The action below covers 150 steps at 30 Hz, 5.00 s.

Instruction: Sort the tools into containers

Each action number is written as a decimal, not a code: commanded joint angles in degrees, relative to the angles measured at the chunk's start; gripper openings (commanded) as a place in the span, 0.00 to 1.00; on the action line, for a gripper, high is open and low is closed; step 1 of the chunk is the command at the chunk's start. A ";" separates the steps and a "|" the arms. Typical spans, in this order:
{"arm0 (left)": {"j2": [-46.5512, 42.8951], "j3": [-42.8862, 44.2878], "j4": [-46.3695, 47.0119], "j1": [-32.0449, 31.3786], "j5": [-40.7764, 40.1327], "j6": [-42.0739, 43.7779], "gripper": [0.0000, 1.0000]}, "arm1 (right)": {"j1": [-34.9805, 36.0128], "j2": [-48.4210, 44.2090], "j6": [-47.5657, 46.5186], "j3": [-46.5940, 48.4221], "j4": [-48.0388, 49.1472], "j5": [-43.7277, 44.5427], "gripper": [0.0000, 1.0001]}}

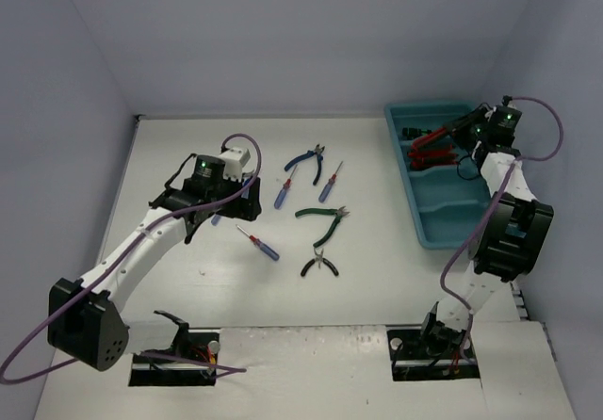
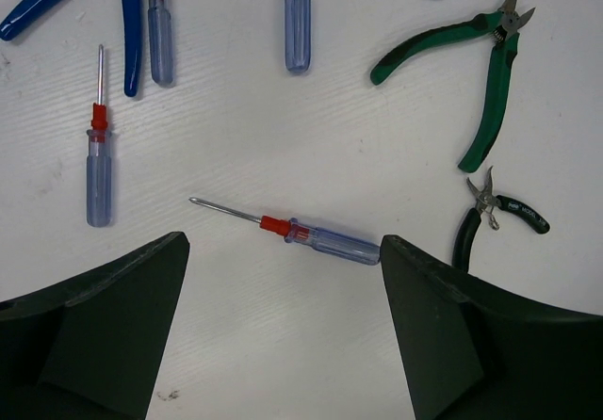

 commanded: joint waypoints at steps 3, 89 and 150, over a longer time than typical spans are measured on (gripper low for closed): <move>-2.42 0.02 1.46 0.61 -0.97 -1.20 0.81 | -0.37 8.75 -0.23 5.72 4.19 -0.54 0.02; -7.39 7.20 -8.99 0.72 -4.38 0.50 0.81 | 41.07 -33.69 -3.07 -14.65 -33.74 38.56 0.00; 6.67 10.15 -6.95 0.72 -1.82 -7.38 0.81 | 45.49 -17.85 0.25 -19.73 -18.03 29.13 0.69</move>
